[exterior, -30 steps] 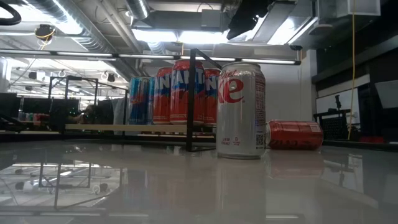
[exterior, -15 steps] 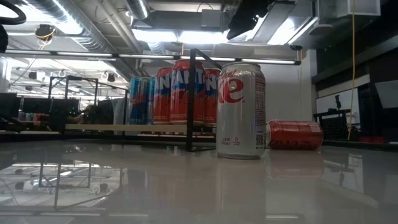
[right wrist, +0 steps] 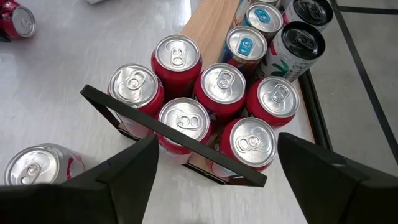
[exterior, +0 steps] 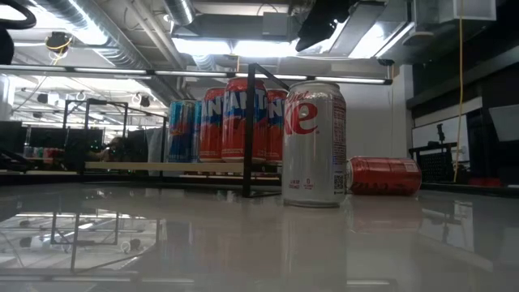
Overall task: Pick and place cans onto a shelf
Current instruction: Put the bottom red/black soda can on the shelf
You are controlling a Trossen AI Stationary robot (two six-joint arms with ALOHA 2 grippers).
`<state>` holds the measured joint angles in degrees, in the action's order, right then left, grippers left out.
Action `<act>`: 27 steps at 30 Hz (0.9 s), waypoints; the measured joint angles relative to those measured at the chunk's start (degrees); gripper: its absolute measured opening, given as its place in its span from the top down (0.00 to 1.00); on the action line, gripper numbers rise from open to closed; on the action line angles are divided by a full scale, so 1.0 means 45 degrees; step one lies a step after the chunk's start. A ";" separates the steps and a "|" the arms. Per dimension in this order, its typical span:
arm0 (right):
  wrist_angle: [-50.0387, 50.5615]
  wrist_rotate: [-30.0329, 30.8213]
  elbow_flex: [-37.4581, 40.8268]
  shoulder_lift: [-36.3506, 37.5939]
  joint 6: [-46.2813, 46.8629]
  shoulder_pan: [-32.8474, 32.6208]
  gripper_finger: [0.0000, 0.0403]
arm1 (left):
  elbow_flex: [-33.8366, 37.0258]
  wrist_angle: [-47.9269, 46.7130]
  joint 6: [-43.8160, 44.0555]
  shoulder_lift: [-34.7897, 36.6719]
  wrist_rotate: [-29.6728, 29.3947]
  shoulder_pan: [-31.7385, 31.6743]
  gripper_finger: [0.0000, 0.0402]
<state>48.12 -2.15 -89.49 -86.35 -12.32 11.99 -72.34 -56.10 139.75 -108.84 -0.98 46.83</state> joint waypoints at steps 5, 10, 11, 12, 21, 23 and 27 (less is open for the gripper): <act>0.0000 0.0000 0.0000 0.0000 -0.0001 0.0000 0.21 | 0.0000 0.0010 -0.0889 0.0000 -0.0430 -0.0005 0.13; 0.0000 0.0000 0.0000 0.0000 -0.0004 0.0000 0.21 | 0.0000 0.0016 -0.0988 0.0000 -0.0441 -0.0005 0.13; 0.0000 0.0000 0.0000 0.0000 -0.0002 0.0000 0.21 | 0.0000 0.0034 -0.0987 0.0000 -0.0442 -0.0005 0.13; 0.0000 0.0000 0.0000 0.0000 -0.0003 0.0000 0.21 | 0.0000 0.0049 -0.0983 0.0000 -0.0440 -0.0005 0.13; 0.0000 0.0000 0.0000 0.0000 -0.0003 0.0010 0.21 | 0.0000 0.0053 -0.0983 0.0000 -0.0435 -0.0015 0.13; 0.0000 0.0000 0.0000 0.0000 -0.0002 0.0010 0.21 | 0.0000 0.0053 -0.0983 0.0000 -0.0435 -0.0015 0.13; 0.0000 0.0000 0.0000 0.0000 0.0000 0.0010 0.21 | 0.0000 0.0053 -0.0990 0.0005 -0.0435 -0.0015 0.13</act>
<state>48.12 -2.15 -89.49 -86.35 -12.32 12.03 -72.34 -55.86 135.30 -108.81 -2.94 46.76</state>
